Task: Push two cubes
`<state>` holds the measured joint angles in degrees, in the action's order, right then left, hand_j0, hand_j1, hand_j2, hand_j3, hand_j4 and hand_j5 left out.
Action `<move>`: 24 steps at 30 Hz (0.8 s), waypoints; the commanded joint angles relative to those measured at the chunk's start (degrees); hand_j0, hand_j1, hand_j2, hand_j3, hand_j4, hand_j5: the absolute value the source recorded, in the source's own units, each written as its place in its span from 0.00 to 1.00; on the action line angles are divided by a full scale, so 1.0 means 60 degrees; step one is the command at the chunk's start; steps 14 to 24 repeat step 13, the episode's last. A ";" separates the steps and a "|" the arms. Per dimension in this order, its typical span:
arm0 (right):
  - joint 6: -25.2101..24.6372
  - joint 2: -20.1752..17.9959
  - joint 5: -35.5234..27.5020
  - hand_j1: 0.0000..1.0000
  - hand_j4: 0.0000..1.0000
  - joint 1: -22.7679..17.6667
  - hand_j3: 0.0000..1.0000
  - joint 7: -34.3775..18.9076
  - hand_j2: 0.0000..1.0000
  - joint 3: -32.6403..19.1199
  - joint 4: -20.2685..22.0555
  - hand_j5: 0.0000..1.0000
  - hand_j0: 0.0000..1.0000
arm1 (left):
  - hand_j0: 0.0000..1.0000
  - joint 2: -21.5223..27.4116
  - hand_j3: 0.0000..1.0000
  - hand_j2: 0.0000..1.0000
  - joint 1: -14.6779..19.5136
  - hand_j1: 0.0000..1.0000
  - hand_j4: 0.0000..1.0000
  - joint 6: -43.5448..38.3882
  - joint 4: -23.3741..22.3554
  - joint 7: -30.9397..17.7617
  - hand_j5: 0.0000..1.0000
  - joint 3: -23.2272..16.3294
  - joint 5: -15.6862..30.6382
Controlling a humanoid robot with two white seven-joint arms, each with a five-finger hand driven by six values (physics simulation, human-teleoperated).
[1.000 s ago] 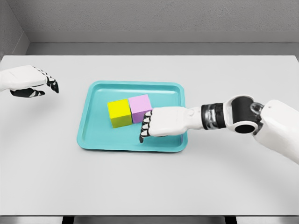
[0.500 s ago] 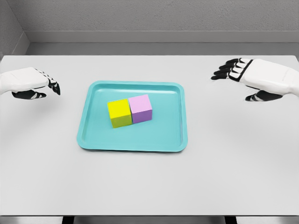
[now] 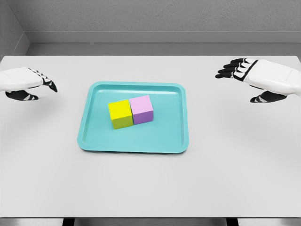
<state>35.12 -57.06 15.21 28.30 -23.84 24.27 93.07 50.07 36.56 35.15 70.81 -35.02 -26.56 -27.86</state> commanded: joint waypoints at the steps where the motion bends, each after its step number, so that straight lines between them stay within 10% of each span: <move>1: -0.0021 0.0062 -0.0044 1.00 1.00 0.0000 1.00 0.0004 1.00 -0.0003 0.0001 1.00 1.00 | 0.84 0.0166 0.84 0.84 0.0000 0.84 0.84 -0.0024 -0.0157 0.0003 0.84 0.0047 0.0072; 6: -0.0021 0.0062 -0.0044 1.00 1.00 0.0000 1.00 0.0004 1.00 0.0012 -0.0028 1.00 1.00 | 1.00 0.0166 1.00 1.00 -0.0015 1.00 1.00 -0.0024 -0.0171 0.0003 1.00 0.0018 0.0321; 24: -0.0021 0.0223 0.0234 1.00 1.00 -0.0117 1.00 -0.0011 1.00 0.0232 -0.0467 1.00 1.00 | 1.00 0.0517 1.00 1.00 -0.0029 1.00 1.00 -0.0024 -0.0362 0.0003 1.00 0.0032 0.0395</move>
